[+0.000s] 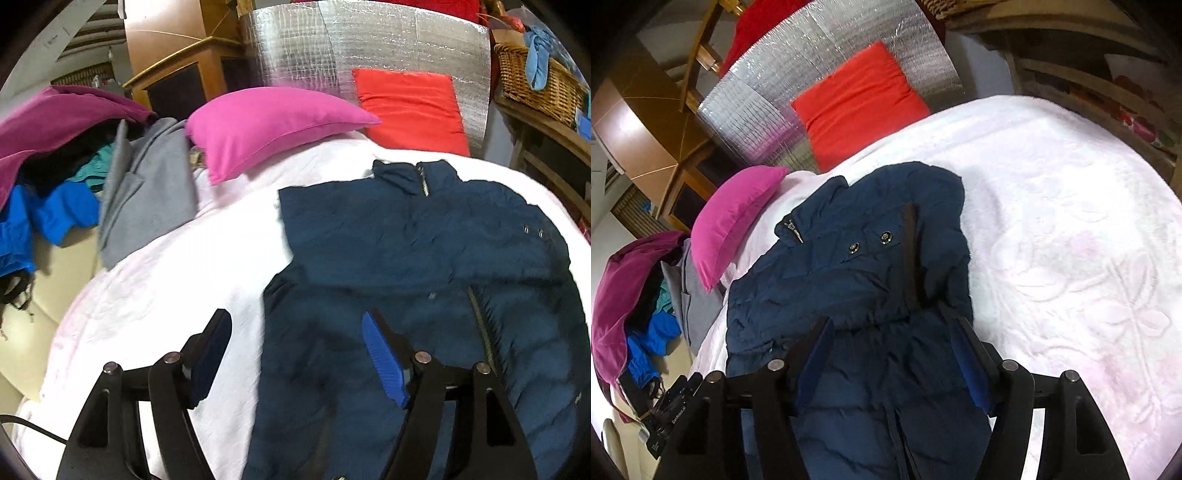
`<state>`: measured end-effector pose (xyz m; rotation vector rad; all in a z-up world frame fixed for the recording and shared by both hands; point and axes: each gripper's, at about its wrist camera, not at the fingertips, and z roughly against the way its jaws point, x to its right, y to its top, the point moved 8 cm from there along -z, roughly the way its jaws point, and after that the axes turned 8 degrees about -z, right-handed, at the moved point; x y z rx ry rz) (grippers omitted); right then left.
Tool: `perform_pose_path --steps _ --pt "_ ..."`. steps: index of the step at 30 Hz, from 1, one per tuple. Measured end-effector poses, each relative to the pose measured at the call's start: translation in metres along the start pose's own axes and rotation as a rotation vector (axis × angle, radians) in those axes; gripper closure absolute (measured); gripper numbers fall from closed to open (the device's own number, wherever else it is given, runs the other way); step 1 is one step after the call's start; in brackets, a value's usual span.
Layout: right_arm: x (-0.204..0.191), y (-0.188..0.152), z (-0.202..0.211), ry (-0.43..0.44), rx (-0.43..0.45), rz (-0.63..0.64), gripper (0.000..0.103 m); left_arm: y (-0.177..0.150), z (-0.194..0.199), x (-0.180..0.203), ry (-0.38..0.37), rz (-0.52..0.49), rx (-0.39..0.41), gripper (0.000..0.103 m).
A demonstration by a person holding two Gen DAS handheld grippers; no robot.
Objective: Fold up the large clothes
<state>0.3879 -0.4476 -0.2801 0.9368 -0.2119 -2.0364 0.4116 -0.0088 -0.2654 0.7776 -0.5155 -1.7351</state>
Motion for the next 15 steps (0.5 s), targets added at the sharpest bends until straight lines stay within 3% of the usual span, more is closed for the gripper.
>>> perform_pose_path --steps 4,15 --pt "0.008 -0.014 0.022 0.025 0.018 -0.019 0.034 -0.031 0.014 -0.011 0.002 0.004 -0.035 0.029" --pt "0.05 -0.075 0.07 0.053 -0.006 -0.079 0.034 -0.13 0.051 -0.043 -0.058 0.144 -0.137 0.028"
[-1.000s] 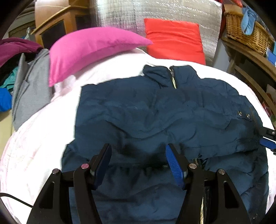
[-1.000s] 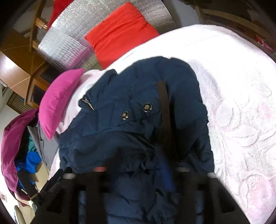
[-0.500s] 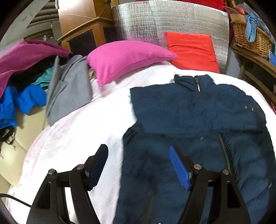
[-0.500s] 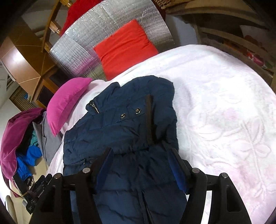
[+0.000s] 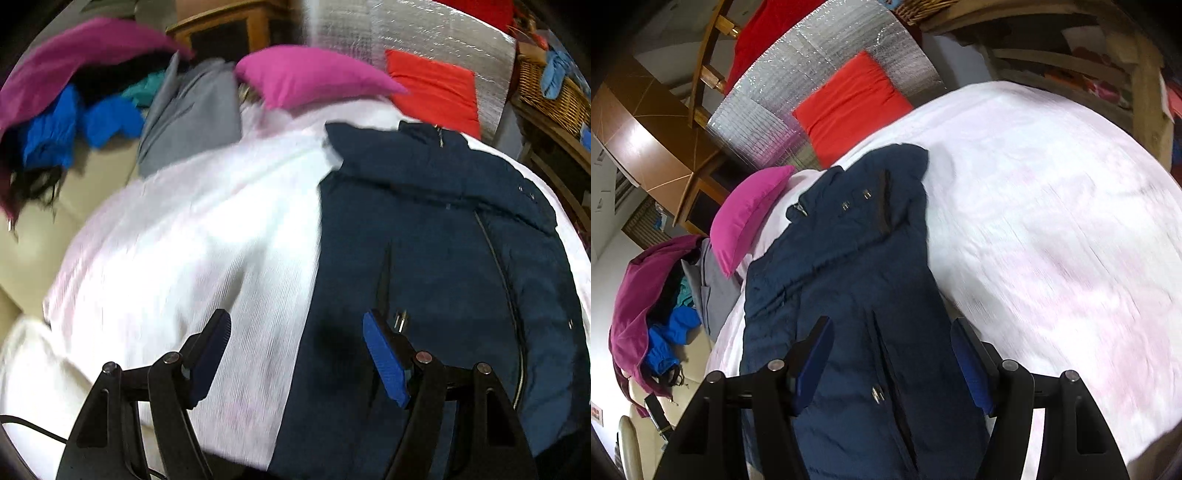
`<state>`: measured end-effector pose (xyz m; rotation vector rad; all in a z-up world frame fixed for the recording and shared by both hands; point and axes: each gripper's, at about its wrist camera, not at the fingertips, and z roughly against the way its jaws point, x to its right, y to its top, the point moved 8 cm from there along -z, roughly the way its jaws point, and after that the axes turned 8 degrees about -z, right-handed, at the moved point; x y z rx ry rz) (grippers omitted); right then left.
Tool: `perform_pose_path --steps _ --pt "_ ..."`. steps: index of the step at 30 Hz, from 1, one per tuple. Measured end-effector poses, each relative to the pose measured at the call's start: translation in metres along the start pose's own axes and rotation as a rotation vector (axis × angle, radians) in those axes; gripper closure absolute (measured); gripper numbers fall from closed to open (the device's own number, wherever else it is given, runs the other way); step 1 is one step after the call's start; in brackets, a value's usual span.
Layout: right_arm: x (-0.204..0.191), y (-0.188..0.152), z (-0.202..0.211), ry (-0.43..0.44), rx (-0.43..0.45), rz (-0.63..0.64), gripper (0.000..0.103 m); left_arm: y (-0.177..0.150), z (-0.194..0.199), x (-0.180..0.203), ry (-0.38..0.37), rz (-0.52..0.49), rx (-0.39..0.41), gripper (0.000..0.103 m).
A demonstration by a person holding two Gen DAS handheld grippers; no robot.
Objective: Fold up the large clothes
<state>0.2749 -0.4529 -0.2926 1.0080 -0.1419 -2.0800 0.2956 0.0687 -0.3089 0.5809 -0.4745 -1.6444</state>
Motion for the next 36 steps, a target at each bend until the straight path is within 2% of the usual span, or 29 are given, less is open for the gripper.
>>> perform_pose_path --steps 6,12,13,14,16,20,23,24,26,28,30,32,33,36 --pt "0.03 -0.025 0.016 0.005 -0.04 -0.053 0.034 -0.044 0.003 -0.006 -0.063 0.036 -0.06 0.028" --pt "0.053 -0.051 0.024 -0.008 -0.096 -0.066 0.034 -0.065 0.007 0.003 -0.164 0.035 -0.067 0.028" --pt "0.056 -0.055 0.023 -0.016 -0.109 -0.061 0.034 -0.065 0.007 0.004 -0.185 0.04 -0.067 0.031" --pt "0.06 -0.06 0.021 -0.025 -0.123 -0.055 0.034 -0.065 0.006 0.005 -0.217 0.05 -0.067 0.047" --pt "0.063 -0.066 0.016 -0.028 -0.147 -0.048 0.034 -0.065 0.002 0.008 -0.252 0.056 -0.087 0.066" --pt "0.063 -0.082 -0.003 -0.042 -0.222 -0.025 0.034 -0.071 -0.003 0.009 -0.258 0.062 -0.115 0.066" --pt "0.052 -0.1 -0.012 -0.054 -0.269 0.056 0.036 -0.071 -0.008 0.006 -0.27 0.087 -0.137 0.058" --pt "0.046 -0.105 -0.014 -0.085 -0.26 0.119 0.039 -0.072 -0.01 0.006 -0.278 0.097 -0.147 0.058" --pt "0.036 -0.113 -0.013 -0.129 -0.243 0.225 0.058 -0.073 -0.012 0.007 -0.302 0.103 -0.155 0.058" --pt "0.026 -0.121 -0.012 -0.075 -0.264 0.257 0.069 -0.072 -0.01 0.009 -0.328 0.087 -0.144 0.058" --pt "0.028 -0.119 -0.014 -0.099 -0.256 0.264 0.069 -0.071 -0.007 0.013 -0.349 0.067 -0.134 0.058" --pt "0.039 -0.121 -0.022 -0.132 -0.287 0.236 0.067 -0.071 -0.008 0.017 -0.354 0.05 -0.139 0.058" --pt "0.041 -0.121 -0.024 -0.123 -0.297 0.214 0.067 -0.072 -0.01 0.02 -0.359 0.043 -0.15 0.058" --pt "0.032 -0.124 -0.021 -0.099 -0.29 0.254 0.067 -0.075 -0.015 0.027 -0.366 0.028 -0.177 0.058"
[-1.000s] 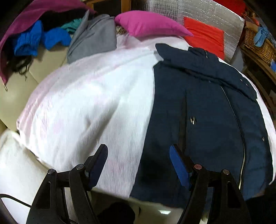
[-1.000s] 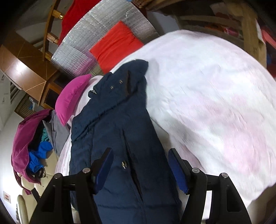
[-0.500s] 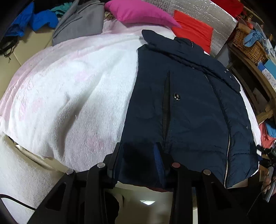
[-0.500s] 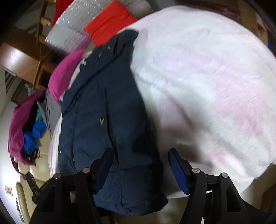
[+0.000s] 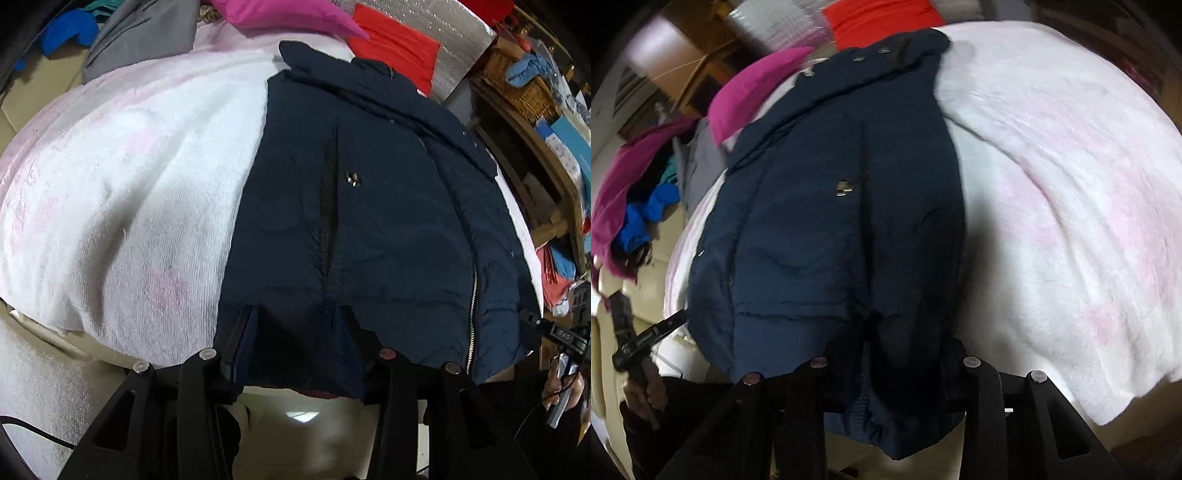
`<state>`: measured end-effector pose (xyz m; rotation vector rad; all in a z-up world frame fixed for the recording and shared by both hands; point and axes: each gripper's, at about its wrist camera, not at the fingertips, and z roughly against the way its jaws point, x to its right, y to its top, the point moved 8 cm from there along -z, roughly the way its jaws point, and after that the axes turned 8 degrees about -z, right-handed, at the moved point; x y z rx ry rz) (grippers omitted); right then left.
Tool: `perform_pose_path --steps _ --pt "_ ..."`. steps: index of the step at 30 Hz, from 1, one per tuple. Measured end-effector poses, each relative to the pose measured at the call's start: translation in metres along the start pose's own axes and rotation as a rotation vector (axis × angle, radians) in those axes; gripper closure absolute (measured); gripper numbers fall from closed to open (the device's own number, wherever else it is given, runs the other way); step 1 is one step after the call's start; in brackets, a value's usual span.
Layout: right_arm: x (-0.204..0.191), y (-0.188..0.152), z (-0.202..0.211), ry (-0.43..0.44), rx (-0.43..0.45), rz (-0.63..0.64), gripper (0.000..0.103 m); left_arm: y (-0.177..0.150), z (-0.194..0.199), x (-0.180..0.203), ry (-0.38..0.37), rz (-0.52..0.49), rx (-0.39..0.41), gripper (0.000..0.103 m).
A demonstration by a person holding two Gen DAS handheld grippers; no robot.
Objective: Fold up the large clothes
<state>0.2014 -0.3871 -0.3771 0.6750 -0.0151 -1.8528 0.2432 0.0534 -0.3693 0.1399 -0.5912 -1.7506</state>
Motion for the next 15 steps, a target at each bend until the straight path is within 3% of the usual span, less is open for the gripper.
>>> perform_pose_path --steps 2,3,4,5,9,12,13,15 --pt "-0.008 -0.001 0.004 0.018 0.021 0.032 0.078 0.001 0.002 0.002 -0.024 0.005 0.015 0.06" --pt "-0.011 0.0 0.007 0.031 0.037 0.037 0.079 0.002 0.004 0.004 -0.049 0.005 0.025 0.066" --pt "-0.013 0.003 0.011 0.056 0.059 0.032 0.08 0.002 0.005 0.007 -0.075 -0.001 0.03 0.083" --pt "-0.014 0.005 0.012 0.068 0.065 0.024 0.08 0.001 0.006 0.01 -0.094 -0.011 0.03 0.091" --pt "0.002 0.001 -0.001 0.02 0.022 -0.028 0.076 0.001 0.0 0.014 -0.081 -0.04 0.007 0.091" --pt "0.004 0.001 -0.005 0.022 0.008 -0.046 0.074 0.001 0.002 -0.002 -0.073 0.023 0.005 0.09" --pt "0.004 0.0 -0.005 0.021 0.01 -0.041 0.074 0.003 0.006 -0.009 -0.063 0.048 0.017 0.087" --pt "0.004 0.0 -0.007 0.02 0.009 -0.044 0.074 0.002 0.013 -0.025 -0.041 0.099 0.042 0.07"
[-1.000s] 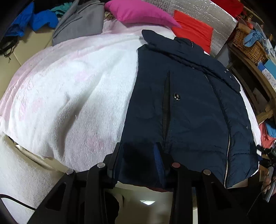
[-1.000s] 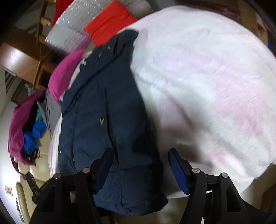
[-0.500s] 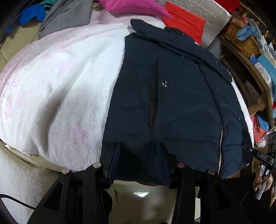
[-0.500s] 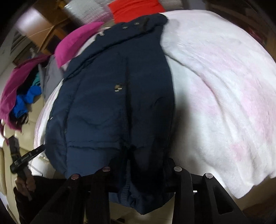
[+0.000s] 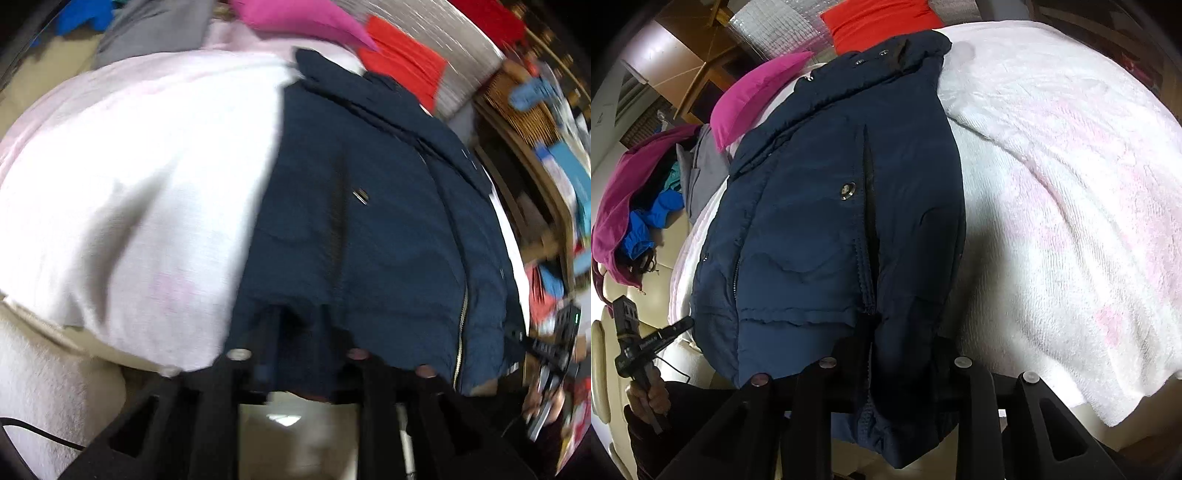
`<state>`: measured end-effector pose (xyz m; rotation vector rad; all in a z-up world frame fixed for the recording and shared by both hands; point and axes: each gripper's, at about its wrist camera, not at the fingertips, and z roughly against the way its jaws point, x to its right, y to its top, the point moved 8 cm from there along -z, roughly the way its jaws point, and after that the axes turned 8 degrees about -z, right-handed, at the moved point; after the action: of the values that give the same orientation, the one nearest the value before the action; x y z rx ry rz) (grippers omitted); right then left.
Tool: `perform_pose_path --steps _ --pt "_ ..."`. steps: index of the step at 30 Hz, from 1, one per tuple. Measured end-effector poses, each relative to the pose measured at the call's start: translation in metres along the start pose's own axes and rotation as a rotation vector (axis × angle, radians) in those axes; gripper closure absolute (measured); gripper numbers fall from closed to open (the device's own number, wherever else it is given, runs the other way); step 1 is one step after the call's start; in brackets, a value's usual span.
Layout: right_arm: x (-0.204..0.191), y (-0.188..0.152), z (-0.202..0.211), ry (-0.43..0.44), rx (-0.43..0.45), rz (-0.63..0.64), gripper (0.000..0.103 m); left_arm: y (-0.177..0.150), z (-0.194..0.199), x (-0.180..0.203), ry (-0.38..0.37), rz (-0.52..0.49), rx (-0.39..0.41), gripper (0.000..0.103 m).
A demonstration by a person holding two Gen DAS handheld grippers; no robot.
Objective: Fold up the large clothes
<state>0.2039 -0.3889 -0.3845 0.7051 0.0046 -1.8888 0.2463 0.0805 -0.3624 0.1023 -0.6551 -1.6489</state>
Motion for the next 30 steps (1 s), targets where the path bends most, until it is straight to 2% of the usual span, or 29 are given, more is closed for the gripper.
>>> perform_pose_path --steps 1,2,7,10,11,14,16,19,20,22,24,25,26,28,30 --pt "0.001 0.001 -0.001 0.005 -0.002 -0.009 0.074 -0.002 0.001 -0.006 0.009 0.016 0.008 0.06" --pt "0.002 0.002 0.0 0.011 -0.004 -0.017 0.074 -0.002 0.0 -0.01 0.018 0.03 0.008 0.055" --pt "0.008 -0.001 0.004 0.022 -0.008 -0.036 0.072 -0.013 -0.014 -0.011 -0.024 0.049 -0.071 0.055" --pt "0.007 -0.001 0.005 0.024 -0.007 -0.036 0.072 -0.015 -0.014 -0.014 -0.068 0.086 -0.073 0.056" --pt "0.007 -0.002 0.005 0.025 -0.005 -0.034 0.072 -0.015 -0.013 -0.015 -0.087 0.095 -0.069 0.064" --pt "0.003 -0.002 0.006 0.007 0.01 0.004 0.075 -0.015 -0.006 -0.013 -0.127 0.08 -0.054 0.082" --pt "-0.004 -0.002 0.011 -0.015 0.051 0.055 0.081 -0.015 -0.002 -0.011 -0.142 0.059 -0.046 0.084" --pt "-0.017 0.0 0.025 0.027 0.113 0.098 0.081 -0.014 -0.003 -0.012 -0.121 0.056 -0.053 0.084" --pt "-0.018 0.001 0.028 0.043 0.121 0.092 0.081 -0.014 -0.006 -0.014 -0.094 0.058 -0.062 0.084" --pt "-0.012 0.001 0.024 0.037 0.098 0.068 0.081 -0.013 -0.007 -0.019 -0.087 0.081 -0.063 0.083" --pt "-0.005 -0.003 0.017 0.005 0.066 0.051 0.081 -0.011 0.0 -0.027 -0.061 0.096 -0.038 0.077" --pt "-0.003 -0.004 0.015 -0.008 0.059 0.051 0.081 -0.01 0.003 -0.03 -0.031 0.098 -0.02 0.062" --pt "-0.003 -0.005 0.015 -0.009 0.058 0.052 0.081 -0.009 0.007 -0.036 0.008 0.096 -0.006 0.044" --pt "-0.001 -0.004 0.016 -0.005 0.057 0.05 0.079 -0.011 0.006 -0.039 0.036 0.088 -0.015 0.037" --pt "0.0 -0.005 0.015 -0.002 0.051 0.041 0.079 -0.014 -0.004 -0.032 0.002 0.086 -0.049 0.037"
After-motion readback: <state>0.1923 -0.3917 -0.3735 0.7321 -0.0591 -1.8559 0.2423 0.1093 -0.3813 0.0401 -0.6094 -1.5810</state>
